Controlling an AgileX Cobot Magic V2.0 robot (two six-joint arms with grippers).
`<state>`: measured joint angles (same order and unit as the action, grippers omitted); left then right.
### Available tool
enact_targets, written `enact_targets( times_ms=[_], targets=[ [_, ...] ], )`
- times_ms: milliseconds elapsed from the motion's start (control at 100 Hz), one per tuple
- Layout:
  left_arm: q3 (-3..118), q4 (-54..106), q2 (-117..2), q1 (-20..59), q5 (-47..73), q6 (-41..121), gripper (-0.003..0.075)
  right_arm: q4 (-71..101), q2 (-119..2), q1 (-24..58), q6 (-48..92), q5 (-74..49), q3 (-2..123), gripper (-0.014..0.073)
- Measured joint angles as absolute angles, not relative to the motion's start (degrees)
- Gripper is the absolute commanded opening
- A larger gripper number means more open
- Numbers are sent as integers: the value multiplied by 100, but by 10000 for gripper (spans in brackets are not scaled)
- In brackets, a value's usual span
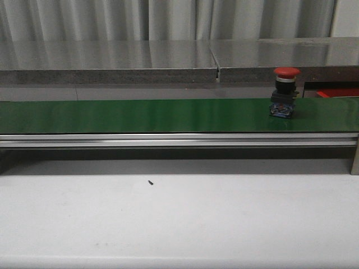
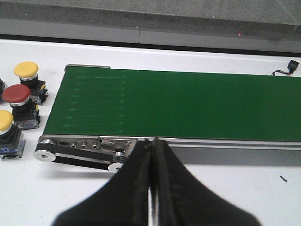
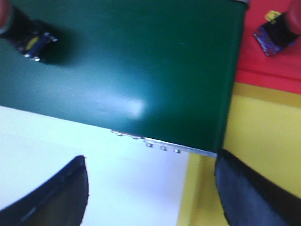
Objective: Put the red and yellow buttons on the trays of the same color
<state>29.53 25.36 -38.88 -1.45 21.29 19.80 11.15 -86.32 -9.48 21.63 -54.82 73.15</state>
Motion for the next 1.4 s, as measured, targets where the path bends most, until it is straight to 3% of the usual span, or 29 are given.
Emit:
enact_targets(
  times_ms=[290,640,830,1050,1400],
  targets=[
    [2953,2536,-3888,-145,2129,1980,-19,1135,-8957,-146,2243,-4922,7351,561],
    [2953,2536,-3888,-145,2129,1980,-19,1140,-9973,-25,2278,-4817,8045,556],
    [2953,2536,-3888,-145,2129,1980,-19,1140,-10427,-25,2278,-4784,8456,440],
    [2953,2536,-3888,-145,2129,1980,-19,1128,-10609,-25,2278,-4849,8577,179],
    [2953,2536,-3888,-145,2129,1980,-19,1147,-10619,-458,2137,-5570,9654,172]
  ],
)
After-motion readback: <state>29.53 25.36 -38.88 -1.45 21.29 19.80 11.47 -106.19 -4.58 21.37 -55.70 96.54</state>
